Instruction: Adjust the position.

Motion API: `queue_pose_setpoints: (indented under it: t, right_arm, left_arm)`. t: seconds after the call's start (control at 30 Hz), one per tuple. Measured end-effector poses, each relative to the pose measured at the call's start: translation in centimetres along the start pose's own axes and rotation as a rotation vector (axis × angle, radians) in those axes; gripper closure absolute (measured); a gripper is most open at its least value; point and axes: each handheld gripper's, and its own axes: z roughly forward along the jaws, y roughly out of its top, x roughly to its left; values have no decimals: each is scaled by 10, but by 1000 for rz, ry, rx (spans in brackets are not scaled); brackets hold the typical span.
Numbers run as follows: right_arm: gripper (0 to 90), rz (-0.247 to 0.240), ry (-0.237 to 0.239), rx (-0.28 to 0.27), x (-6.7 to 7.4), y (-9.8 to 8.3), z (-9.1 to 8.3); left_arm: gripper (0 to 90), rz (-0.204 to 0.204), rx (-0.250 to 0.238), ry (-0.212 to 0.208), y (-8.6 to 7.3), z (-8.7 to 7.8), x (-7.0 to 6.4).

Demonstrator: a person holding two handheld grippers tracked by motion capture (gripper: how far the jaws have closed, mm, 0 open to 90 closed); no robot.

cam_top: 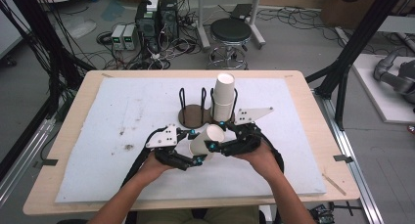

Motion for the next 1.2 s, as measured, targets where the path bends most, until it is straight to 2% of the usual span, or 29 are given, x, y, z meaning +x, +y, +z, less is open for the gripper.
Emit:
queue_pose_setpoints:
  t: [0.2,0.33,0.4,0.43,0.47,0.57,0.6,0.63,0.7,0.77,0.83,0.87,0.97,1.0,1.13,1.2]
  right_arm:
    - [323,17,10,10,-2,-1,-1]
    - [246,10,-10,8,-2,-1,-4]
    - [238,0,-16,2,-4,0,-8]
    - [234,-8,-20,2,-4,1,-10]
    - [226,-25,-29,2,-5,3,-12]
    - [222,-76,-39,26,-7,8,-18]
    - [222,-76,-39,26,-7,8,-18]
    - [222,-119,-51,60,-8,12,-20]
    - [223,-145,-54,90,-8,16,-22]
    - [223,-184,-55,118,-9,19,-22]
    - [220,-212,-45,150,-9,22,-21]
    - [220,-212,-45,150,-9,22,-21]
    - [221,-251,-20,192,-8,26,-17]
    - [220,-284,-9,222,-6,28,-14]
    - [221,-323,5,272,-5,30,-6]
    - [222,-335,29,295,-6,29,-1]
  left_arm:
    - [276,6,49,6,5,1,-1]
    - [280,-1,74,17,8,0,0]
    - [281,-6,89,22,10,-1,1]
    - [282,-2,118,30,13,-2,2]
    - [283,-2,118,30,13,-2,2]
    - [283,-1,170,25,20,-4,5]
    - [283,3,188,27,22,-4,6]
    - [283,22,232,25,27,-5,7]
    - [283,25,238,22,29,-5,7]
    - [283,32,269,17,33,-6,8]
    - [283,46,316,12,38,-5,8]
    - [283,46,316,12,38,-5,8]
    - [283,60,363,3,42,-4,9]
    - [282,71,388,-8,44,-2,8]
    - [282,85,425,-32,47,1,6]
    - [282,91,443,-50,48,4,4]
